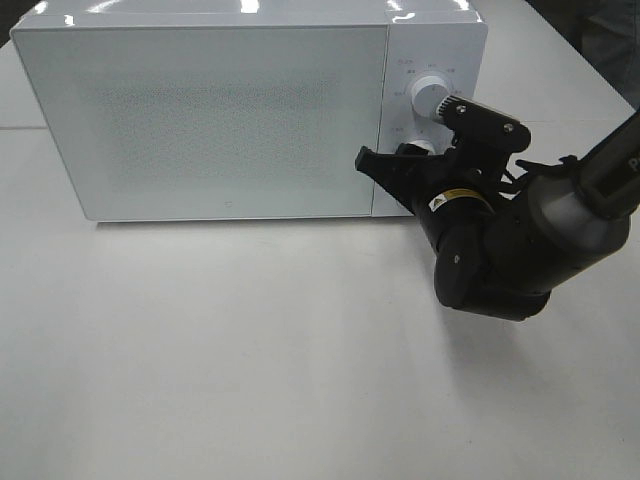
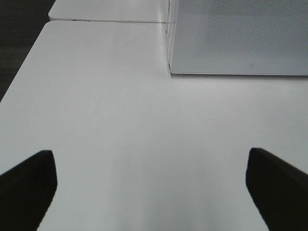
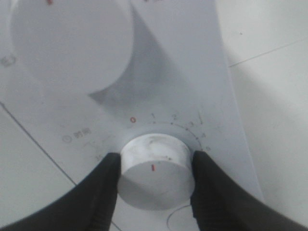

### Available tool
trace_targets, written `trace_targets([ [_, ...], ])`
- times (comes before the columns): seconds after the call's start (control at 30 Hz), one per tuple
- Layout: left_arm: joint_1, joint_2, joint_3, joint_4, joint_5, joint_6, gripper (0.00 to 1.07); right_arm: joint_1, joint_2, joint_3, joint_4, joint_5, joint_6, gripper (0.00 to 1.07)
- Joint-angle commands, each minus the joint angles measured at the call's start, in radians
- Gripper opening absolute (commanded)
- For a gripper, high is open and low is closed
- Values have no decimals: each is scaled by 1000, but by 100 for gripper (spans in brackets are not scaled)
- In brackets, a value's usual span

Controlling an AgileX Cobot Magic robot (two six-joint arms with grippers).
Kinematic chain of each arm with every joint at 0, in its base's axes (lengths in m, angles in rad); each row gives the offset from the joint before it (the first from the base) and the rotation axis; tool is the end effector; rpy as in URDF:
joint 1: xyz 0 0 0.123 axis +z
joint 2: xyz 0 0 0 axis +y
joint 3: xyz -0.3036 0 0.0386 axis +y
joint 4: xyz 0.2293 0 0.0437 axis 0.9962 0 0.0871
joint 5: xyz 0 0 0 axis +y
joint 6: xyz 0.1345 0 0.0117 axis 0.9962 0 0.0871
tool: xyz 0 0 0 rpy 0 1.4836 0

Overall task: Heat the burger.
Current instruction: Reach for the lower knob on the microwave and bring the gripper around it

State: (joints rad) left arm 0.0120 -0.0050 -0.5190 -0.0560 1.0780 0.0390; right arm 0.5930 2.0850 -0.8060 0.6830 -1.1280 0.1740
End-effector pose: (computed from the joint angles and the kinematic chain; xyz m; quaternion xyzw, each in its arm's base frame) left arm -0.0066 -0.0067 0.2520 0.0131 0.8510 -0.0146 0.5247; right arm 0.3748 0.1597 0.1425 0.1620 0.7370 0.1276 0.6437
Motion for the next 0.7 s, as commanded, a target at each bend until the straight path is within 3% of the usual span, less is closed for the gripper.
trace_targets([
  [0.03,3,-16,4,-9,-10,3,100,-8,-12,-41,-188,-157,357,2],
  [0.27,3,-16,4,-9,-10,3,100,-8,-12,-41,-256,-157,719,1],
  [0.47,3,-16,4,-9,-10,3,100,-8,-12,-41,-273,-157,1197,1],
  [0.7,3,-16,4,-9,-10,3,100,-8,-12,-41,-283,-162,1405,1],
])
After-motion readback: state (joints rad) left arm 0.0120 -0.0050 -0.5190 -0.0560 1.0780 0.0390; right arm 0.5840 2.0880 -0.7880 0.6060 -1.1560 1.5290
